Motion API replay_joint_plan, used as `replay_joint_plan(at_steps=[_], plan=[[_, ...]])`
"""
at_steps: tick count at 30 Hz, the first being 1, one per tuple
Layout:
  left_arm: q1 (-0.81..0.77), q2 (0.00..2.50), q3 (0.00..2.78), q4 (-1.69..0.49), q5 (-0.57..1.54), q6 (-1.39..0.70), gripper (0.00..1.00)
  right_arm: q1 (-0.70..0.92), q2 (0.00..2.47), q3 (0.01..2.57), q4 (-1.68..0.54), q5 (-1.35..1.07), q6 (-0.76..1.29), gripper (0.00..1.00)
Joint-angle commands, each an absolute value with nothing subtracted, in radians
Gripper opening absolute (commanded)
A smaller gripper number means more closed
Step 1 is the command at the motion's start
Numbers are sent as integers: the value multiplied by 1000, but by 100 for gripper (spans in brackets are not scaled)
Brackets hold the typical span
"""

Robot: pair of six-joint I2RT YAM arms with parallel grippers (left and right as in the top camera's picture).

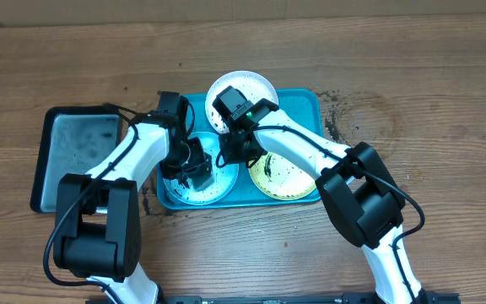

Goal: Clean dirty plates on tray and stack at the side
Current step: 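Scrub the light blue plate with the sponge in the left gripper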

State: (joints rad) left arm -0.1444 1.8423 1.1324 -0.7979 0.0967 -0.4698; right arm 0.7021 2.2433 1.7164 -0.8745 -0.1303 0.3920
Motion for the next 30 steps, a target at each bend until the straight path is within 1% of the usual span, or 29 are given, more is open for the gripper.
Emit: replay_joint_plan(at_steps=[1, 5, 8, 11, 12, 13, 14, 16, 21, 25, 30], plan=[[-120, 1873, 1124, -836, -235, -472, 4, 706, 2252, 1714, -876, -105, 393, 8], [-109, 1869, 1135, -842, -269, -472, 4, 706, 2252, 1714, -876, -105, 393, 8], [-109, 1864, 1178, -865, -199, -471, 4, 706, 2252, 1714, -876, -105, 394, 8], [-117, 1863, 1241, -888, -47, -432, 4, 706, 2252, 1714, -876, -105, 394, 8], [-119, 1863, 1262, -863, 104, -414, 4, 706, 2252, 1714, -875, -105, 394, 8], [-119, 1863, 1262, -844, 164, -414, 4, 706, 2252, 1714, -873, -105, 394, 8], [-120, 1864, 1260, -822, 219, -415, 4, 706, 2252, 1714, -871, -105, 394, 8], [-125, 1871, 1254, -783, 265, -416, 4, 706, 2252, 1714, -872, -105, 394, 8], [-151, 1911, 1226, -715, 266, -450, 4, 706, 2252, 1714, -880, -105, 394, 8], [-149, 1958, 1225, -717, 218, -450, 4, 706, 2252, 1714, -884, -105, 394, 8], [-109, 1972, 1226, -763, 2, -453, 4, 706, 2252, 1714, -885, -105, 394, 8]])
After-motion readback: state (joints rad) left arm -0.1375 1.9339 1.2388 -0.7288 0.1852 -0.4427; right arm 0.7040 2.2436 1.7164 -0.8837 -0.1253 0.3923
